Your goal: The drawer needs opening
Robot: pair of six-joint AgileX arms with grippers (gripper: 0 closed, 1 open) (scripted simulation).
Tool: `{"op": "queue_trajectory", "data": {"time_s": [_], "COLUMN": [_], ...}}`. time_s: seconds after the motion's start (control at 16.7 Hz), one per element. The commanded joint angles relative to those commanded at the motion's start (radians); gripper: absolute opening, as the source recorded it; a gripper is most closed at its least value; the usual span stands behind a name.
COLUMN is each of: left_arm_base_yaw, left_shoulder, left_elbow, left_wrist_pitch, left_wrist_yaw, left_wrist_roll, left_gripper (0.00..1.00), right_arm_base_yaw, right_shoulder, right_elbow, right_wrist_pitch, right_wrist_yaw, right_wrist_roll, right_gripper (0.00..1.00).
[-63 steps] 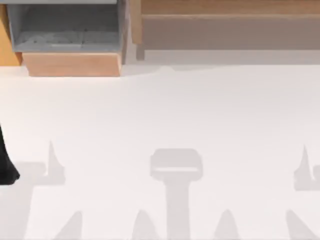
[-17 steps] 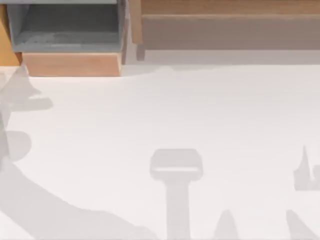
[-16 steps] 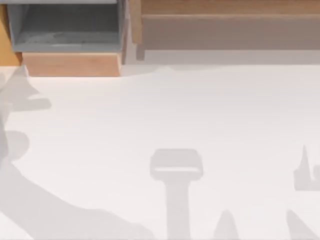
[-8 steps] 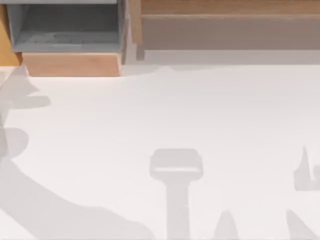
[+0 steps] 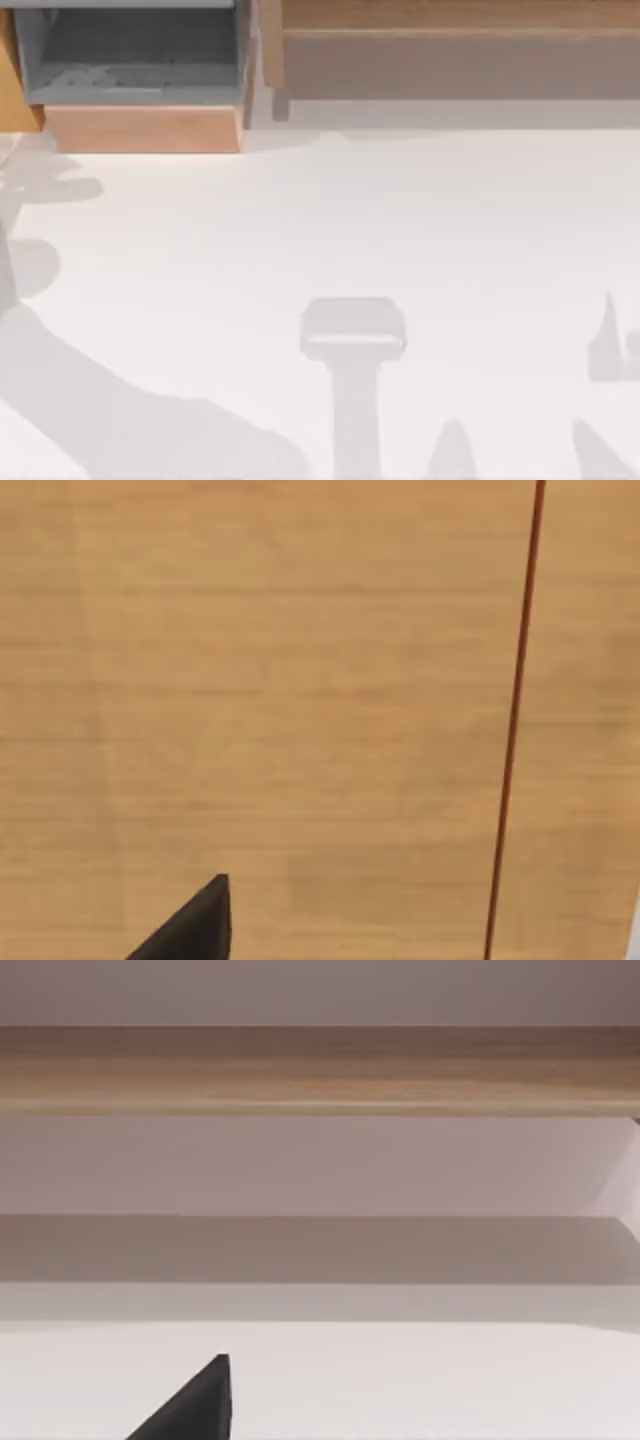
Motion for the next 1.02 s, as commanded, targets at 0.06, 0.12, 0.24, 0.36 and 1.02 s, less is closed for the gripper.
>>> {"op": "queue_trajectory", "data": {"time_s": [0.06, 0.12, 0.24, 0.36, 1.02], "left_arm_base_yaw": [0.000, 0.000, 0.000, 0.000, 0.000], "left_shoulder": [0.000, 0.000, 0.000, 0.000, 0.000], "left_elbow": [0.000, 0.000, 0.000, 0.000, 0.000], "left_wrist_pitch": [0.000, 0.000, 0.000, 0.000, 0.000], "left_wrist_yaw": [0.000, 0.000, 0.000, 0.000, 0.000], "left_wrist_roll": [0.000, 0.000, 0.000, 0.000, 0.000], "left_gripper": [0.92, 0.85, 0.70, 0.55, 0.00], "right_arm_base_yaw": [0.000, 0.000, 0.000, 0.000, 0.000], "right_shoulder": [0.000, 0.000, 0.000, 0.000, 0.000], "right_elbow": [0.000, 0.000, 0.000, 0.000, 0.000], "right_wrist_pitch": [0.000, 0.000, 0.000, 0.000, 0.000], "right_wrist_yaw": [0.000, 0.000, 0.000, 0.000, 0.000], "right_wrist_roll": [0.000, 0.000, 0.000, 0.000, 0.000], "right_gripper": [1.00, 1.00, 1.00, 1.00, 1.00]}}
